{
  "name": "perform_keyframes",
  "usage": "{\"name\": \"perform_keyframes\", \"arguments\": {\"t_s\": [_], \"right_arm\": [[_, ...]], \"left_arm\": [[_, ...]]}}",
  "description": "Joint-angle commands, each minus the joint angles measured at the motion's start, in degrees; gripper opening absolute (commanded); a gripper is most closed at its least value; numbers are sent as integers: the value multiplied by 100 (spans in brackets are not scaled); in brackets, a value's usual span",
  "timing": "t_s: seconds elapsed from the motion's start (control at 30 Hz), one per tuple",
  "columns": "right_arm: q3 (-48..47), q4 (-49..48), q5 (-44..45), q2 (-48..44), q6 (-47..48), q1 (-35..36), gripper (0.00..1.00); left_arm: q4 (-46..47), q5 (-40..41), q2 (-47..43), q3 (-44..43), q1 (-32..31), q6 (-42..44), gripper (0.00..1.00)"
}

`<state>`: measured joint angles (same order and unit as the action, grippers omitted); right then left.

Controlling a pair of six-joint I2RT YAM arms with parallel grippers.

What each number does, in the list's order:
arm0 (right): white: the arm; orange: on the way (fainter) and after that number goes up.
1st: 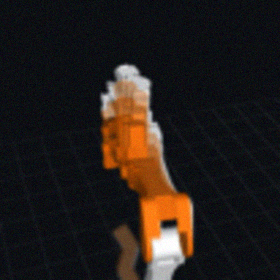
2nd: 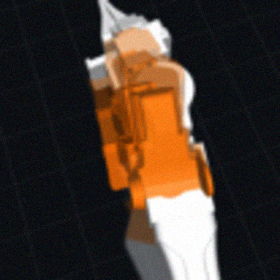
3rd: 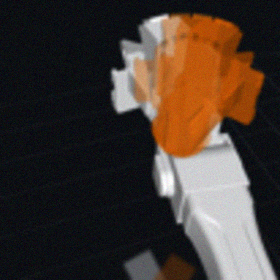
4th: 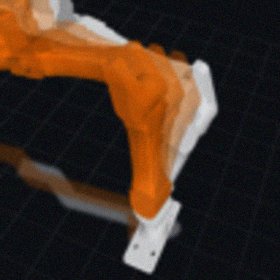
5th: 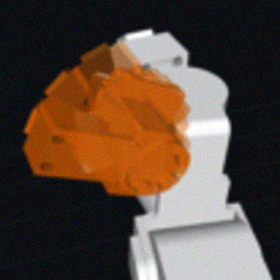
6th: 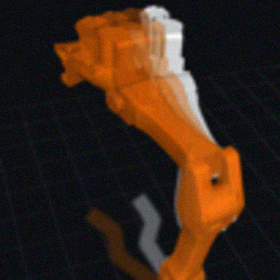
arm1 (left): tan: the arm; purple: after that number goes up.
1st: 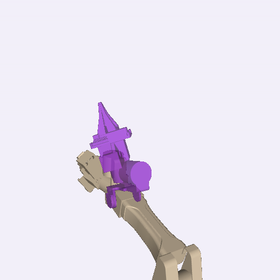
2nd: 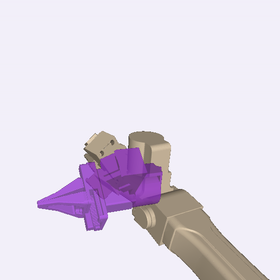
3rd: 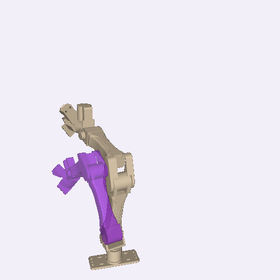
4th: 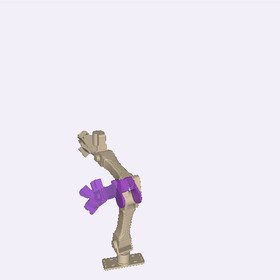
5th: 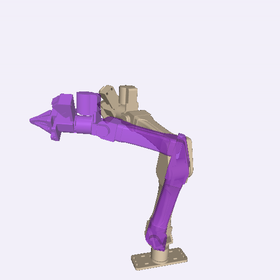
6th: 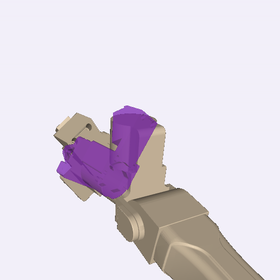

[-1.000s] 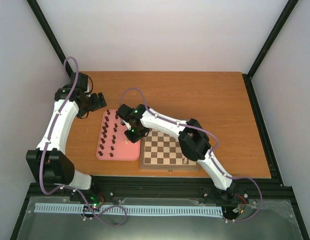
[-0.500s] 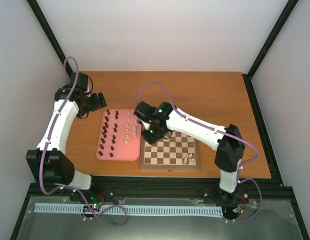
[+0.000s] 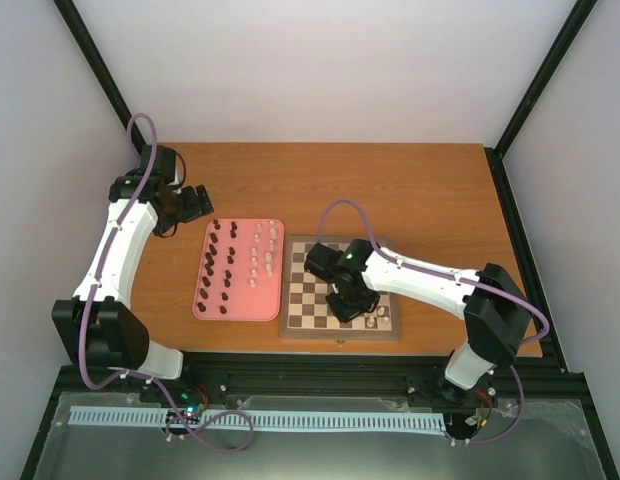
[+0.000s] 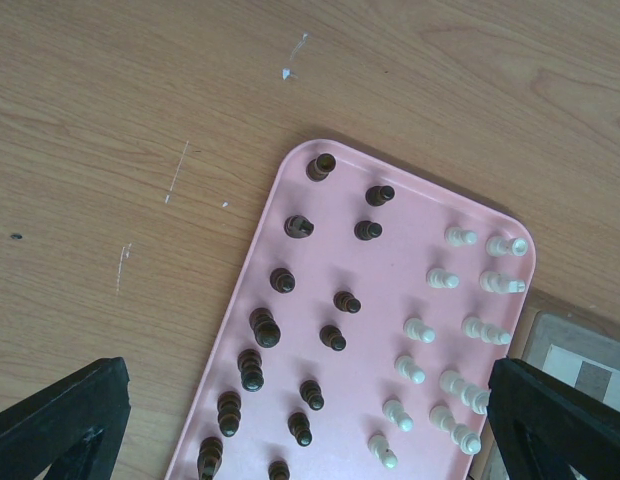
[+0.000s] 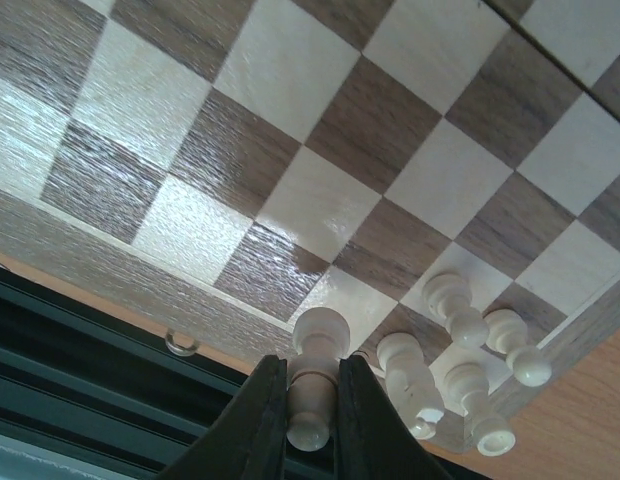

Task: Set up the chess pieces on the board
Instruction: Place the chess piece on the chessboard.

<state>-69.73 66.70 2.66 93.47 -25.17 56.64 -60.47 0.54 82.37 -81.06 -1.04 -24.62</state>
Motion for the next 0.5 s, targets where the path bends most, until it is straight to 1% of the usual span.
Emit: {"name": "perform_keyframes", "arguments": {"t_s": [0.0,0.27,0.47], "right_arm": [[305,-219,114,-280,-233,-37,5],[647,-450,15,-457,-317,-57,5],[771,-595,-2,-427,-350,-59,6]], "left_arm": [[16,-46,20,-88,-12,33,100],[18,-53,66,-98,-19,28,100],[26,-54,87,-107,-17,28,100]]}}
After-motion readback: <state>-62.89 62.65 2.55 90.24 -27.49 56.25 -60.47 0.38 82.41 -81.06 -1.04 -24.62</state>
